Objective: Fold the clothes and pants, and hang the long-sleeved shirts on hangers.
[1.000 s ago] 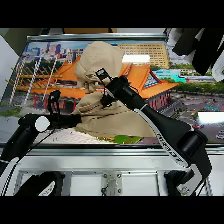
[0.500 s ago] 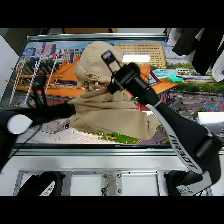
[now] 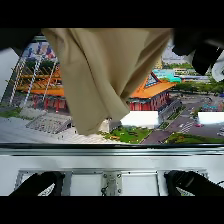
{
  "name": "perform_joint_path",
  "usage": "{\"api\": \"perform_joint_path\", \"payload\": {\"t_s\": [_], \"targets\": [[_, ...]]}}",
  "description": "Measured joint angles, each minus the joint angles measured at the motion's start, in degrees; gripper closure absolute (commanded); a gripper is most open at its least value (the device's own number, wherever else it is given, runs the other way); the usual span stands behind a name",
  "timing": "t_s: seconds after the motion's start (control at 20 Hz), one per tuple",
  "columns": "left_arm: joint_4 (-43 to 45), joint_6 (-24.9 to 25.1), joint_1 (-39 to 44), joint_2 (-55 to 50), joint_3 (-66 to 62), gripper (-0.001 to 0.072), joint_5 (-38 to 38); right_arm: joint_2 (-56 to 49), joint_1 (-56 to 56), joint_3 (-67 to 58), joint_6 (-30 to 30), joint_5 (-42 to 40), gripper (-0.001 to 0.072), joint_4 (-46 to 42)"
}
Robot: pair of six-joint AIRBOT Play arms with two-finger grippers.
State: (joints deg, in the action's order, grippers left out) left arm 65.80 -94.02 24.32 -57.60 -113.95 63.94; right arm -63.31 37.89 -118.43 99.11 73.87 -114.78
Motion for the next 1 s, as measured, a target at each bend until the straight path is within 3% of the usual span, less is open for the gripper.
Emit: {"api": "perform_joint_path", "payload": {"t_s": [0.1, 0.25, 0.45, 0.75, 1.0], "targets": [[-0.3, 0.5, 2.0, -3.0, -5.4, 0.0689, 1.0, 2.9, 0.0, -0.2, 1.2, 0.2, 0.0691, -0.1], [-0.6, 1.1, 2.1, -3.5, -3.5, 0.0689, 1.5, 4.5, 0.0, 0.0, 2.2, 0.6, 0.0691, -0.3], [-1.2, 1.1, -5.6, -1.1, 5.8, 0.0689, 5.0, 3.5, -0.4, 2.1, 2.8, 3.3, 0.0690, 0.1], [-1.6, 2.1, -14.2, 0.6, 25.6, 0.0689, 17.5, -1.2, -5.4, 12.6, -0.7, 14.8, 0.0692, 3.4], [-1.9, 3.7, -15.3, 0.5, 49.2, 0.0689, 17.3, -2.6, -9.1, 31.6, -1.2, 16.3, 0.0691, 12.2]]}}
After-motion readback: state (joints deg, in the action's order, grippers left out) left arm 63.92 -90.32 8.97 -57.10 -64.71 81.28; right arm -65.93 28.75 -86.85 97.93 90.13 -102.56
